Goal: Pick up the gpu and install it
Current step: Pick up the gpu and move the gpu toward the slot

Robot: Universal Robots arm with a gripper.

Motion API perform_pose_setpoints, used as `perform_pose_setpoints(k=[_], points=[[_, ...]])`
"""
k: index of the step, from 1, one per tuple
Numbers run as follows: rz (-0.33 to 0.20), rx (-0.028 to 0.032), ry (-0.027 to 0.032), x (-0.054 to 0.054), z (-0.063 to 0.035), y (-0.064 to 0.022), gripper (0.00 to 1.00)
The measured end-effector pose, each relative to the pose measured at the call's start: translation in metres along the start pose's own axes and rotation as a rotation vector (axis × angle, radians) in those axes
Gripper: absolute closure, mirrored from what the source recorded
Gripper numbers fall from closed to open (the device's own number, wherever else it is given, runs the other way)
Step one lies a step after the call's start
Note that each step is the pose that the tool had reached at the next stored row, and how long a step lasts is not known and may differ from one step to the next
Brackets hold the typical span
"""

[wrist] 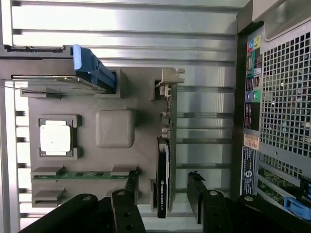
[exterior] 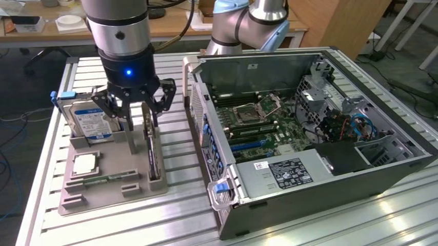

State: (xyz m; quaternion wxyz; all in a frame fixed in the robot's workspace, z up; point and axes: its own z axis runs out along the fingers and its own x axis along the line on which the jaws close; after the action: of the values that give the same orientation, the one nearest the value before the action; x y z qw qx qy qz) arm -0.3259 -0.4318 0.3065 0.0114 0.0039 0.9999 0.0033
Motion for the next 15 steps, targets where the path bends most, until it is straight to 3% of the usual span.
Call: perform_pose_setpoints(k=[15], points=[[0.000,0.0001,0.0002,0.0002,0.0077,-0.0059,0.47]])
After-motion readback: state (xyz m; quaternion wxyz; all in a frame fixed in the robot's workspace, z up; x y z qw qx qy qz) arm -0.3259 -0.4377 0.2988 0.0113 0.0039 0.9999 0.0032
